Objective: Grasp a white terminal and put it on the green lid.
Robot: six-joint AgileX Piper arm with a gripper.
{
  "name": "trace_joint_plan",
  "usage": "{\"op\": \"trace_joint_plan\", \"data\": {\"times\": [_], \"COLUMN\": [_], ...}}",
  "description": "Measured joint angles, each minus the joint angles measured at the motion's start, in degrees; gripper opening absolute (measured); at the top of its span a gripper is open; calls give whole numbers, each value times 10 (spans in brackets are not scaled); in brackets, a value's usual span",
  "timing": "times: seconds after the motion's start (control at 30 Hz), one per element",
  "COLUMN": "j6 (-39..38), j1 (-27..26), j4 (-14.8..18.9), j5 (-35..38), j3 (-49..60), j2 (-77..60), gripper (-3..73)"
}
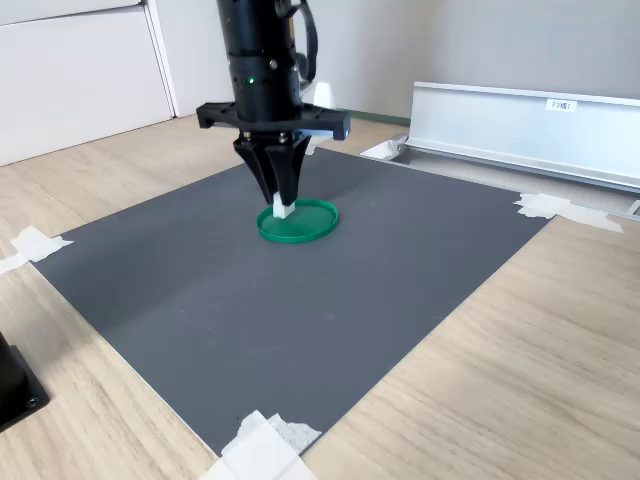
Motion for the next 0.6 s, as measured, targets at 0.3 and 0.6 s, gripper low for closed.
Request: {"op": "trace_joint_plan", "data": {"times": [0.3,0.6], "j6": [-13,-32], "j1": [0,0], "j4": [-2,-2], "j5": [-25,-41], "j3": [1,1], "j2": [-1,-1], "gripper": [96,350]}}
